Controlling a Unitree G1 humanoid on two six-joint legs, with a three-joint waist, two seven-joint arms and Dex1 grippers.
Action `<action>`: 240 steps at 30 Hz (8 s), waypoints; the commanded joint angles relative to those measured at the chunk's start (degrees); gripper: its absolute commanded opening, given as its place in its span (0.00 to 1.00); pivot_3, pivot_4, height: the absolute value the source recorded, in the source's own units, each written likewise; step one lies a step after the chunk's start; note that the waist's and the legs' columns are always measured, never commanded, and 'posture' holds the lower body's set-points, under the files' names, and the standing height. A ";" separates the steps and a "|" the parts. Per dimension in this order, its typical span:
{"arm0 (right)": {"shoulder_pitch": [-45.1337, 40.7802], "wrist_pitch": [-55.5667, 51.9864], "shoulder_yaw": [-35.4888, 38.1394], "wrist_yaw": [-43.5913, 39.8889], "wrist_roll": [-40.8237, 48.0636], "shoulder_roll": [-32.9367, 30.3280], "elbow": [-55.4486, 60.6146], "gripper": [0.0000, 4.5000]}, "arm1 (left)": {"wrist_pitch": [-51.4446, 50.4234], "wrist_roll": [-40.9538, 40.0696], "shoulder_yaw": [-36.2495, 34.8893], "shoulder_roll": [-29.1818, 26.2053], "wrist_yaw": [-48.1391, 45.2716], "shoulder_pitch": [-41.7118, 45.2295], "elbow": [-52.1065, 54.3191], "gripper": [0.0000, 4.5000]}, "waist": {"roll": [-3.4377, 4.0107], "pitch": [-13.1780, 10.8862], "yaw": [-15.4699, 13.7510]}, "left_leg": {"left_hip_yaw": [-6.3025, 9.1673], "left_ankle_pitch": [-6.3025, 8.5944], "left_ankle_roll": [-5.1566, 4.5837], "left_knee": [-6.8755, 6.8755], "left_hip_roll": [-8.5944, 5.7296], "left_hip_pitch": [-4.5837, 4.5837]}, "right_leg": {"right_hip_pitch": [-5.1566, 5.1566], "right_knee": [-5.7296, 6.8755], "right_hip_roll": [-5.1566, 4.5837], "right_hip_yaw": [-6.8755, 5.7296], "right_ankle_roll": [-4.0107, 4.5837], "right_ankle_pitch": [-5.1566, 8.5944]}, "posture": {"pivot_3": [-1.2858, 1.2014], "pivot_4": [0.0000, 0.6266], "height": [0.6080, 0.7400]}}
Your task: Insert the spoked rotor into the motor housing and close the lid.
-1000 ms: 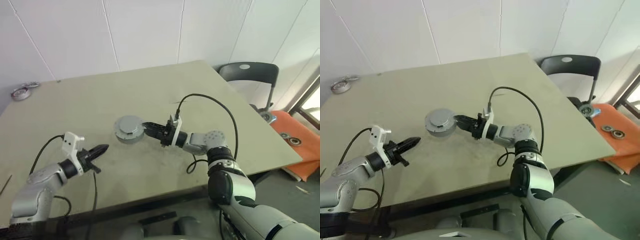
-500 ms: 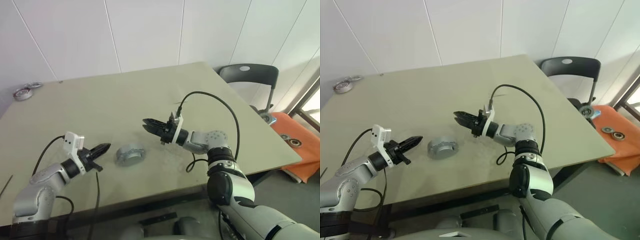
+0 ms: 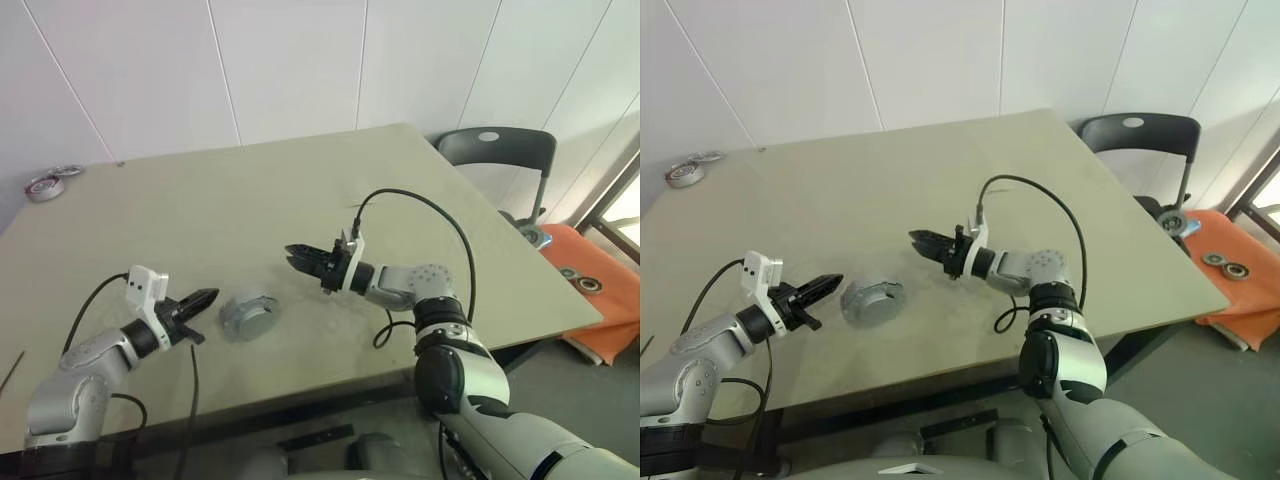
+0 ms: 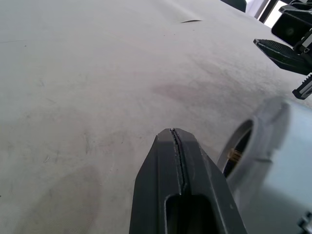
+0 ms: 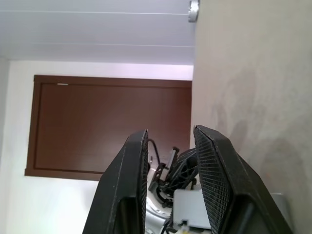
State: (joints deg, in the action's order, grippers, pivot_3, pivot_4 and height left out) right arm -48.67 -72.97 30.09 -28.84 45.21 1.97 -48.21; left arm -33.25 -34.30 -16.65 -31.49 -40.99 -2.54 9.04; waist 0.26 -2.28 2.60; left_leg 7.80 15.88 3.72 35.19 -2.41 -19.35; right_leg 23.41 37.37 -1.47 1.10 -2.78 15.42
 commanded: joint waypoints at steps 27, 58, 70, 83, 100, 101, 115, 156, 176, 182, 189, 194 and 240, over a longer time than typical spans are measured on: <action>-2.65 8.07 -44.87 -37.78 -14.18 -10.36 10.69 0.01 | -0.99 -1.28 -2.63 -4.24 -2.65 -2.71 2.21 0.00 | -0.02 -0.01 0.00 | 0.15 0.02 -0.03 0.05 0.02 0.00 | 0.04 0.00 -0.02 -0.02 -0.02 -0.04 | 0.52 0.00 1.00; -9.27 14.53 -45.73 -32.12 -23.67 1.42 -5.16 0.01 | -5.94 -4.70 -7.96 -12.89 -8.18 -10.28 6.51 0.00 | -0.17 0.07 0.06 | 0.21 0.07 0.07 0.02 -0.01 -0.02 | 0.09 -0.03 -0.06 -0.03 0.09 -0.09 | 0.52 0.00 1.00; -11.11 17.42 -38.03 -27.34 -25.26 5.43 -10.91 0.01 | -5.06 -3.99 -6.67 -10.59 -7.17 -9.88 6.14 0.00 | -0.17 0.07 1.02 | 0.21 0.07 0.07 0.03 0.01 -0.02 | 0.10 0.03 -0.04 -0.02 0.09 -0.09 | 0.52 0.00 1.00; -8.57 29.53 -44.43 -33.90 -31.87 3.90 -0.66 0.01 | -4.83 -3.77 -7.54 -10.67 -7.25 -8.65 5.30 0.00 | -0.16 0.06 1.45 | 0.22 0.07 0.07 0.03 0.02 -0.03 | 0.11 0.04 -0.02 -0.03 0.07 -0.09 | 0.52 0.00 1.00; -6.73 64.98 -52.79 -28.35 -43.63 8.51 -4.56 0.01 | 7.77 2.53 -11.88 -12.33 -12.06 -17.94 7.65 0.00 | -0.11 0.03 1.24 | 0.21 0.06 0.08 0.03 0.03 0.02 | 0.08 0.07 -0.02 -0.02 0.11 -0.08 | 0.52 0.00 1.00; -7.35 66.34 -52.29 -27.22 -43.73 9.04 -6.28 0.01 | 8.18 2.57 -12.28 -12.37 -12.16 -18.05 7.32 0.00 | -0.14 0.05 1.19 | 0.21 0.06 0.08 0.03 0.02 0.02 | 0.07 0.05 -0.04 -0.02 0.11 -0.07 | 0.52 0.00 1.00; -15.14 75.36 -44.01 -18.39 -43.03 13.28 -19.02 0.28 | 11.07 3.67 -16.28 -13.27 -12.69 -17.98 3.87 0.00 | -0.13 0.03 1.43 | 0.19 0.06 0.07 0.00 0.06 0.06 | 0.06 0.08 0.02 0.01 0.13 -0.09 | 0.52 0.00 1.00; -14.46 74.51 -45.38 -19.01 -45.79 20.26 -20.34 0.88 | 11.75 6.36 -13.71 -9.12 -5.49 -13.38 1.66 0.00 | -0.16 0.06 1.42 | 0.20 0.05 0.07 0.04 0.06 0.09 | 0.02 0.12 0.03 0.02 0.13 -0.11 | 0.52 0.00 1.00; -14.99 72.68 -38.93 -14.81 -42.91 11.04 -18.93 0.88 | 28.86 17.41 0.77 -2.32 -2.64 17.03 -33.48 0.00 | -0.52 0.28 1.39 | 0.21 0.04 0.10 0.08 0.01 0.09 | 0.11 0.30 -0.01 0.04 0.09 -0.17 | 0.52 0.00 1.00; -14.04 72.01 -37.10 -13.13 -42.94 8.60 -18.83 0.88 | 38.11 21.57 2.98 0.52 0.46 26.34 -49.18 0.00 | -0.55 0.30 1.35 | 0.20 0.03 0.11 0.13 -0.03 0.07 | 0.16 0.41 -0.06 0.07 0.08 -0.18 | 0.52 0.00 1.00; -12.83 71.52 -36.20 -12.37 -43.30 6.91 -17.99 0.88 | 45.13 23.84 4.76 4.03 1.64 33.78 -61.60 0.00 | -0.56 0.31 1.37 | 0.21 0.03 0.11 0.32 -0.07 0.04 | 0.19 0.60 -0.09 0.07 0.06 -0.19 | 0.52 0.00 1.00; -12.28 71.09 -35.77 -11.66 -43.64 6.36 -17.77 0.88 | 45.80 24.19 5.75 5.67 -0.67 36.62 -65.04 0.00 | -0.56 0.31 1.02 | 0.28 0.03 0.11 0.57 -0.10 0.02 | 0.14 0.75 -0.08 0.02 0.04 -0.20 | 0.52 0.00 1.00; -10.07 69.72 -36.12 -9.08 -45.02 6.10 -17.20 0.88 | 29.21 21.89 14.14 8.61 -17.31 25.25 -41.24 0.00 | -0.52 0.30 -0.04 | 0.22 0.03 0.09 0.87 -0.24 -0.01 | 0.00 0.68 -0.12 0.15 -0.18 -0.35 | 0.52 0.00 1.00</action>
State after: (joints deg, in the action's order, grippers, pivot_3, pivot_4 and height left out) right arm -58.20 -3.44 -6.45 -38.08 0.15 7.13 -67.35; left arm -2.56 -11.92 -5.23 -23.50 -56.06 23.76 -34.80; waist -0.26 -1.98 2.56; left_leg 8.03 15.91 3.81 36.07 -2.66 -19.36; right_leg 23.41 38.04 -1.59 1.25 -2.96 15.08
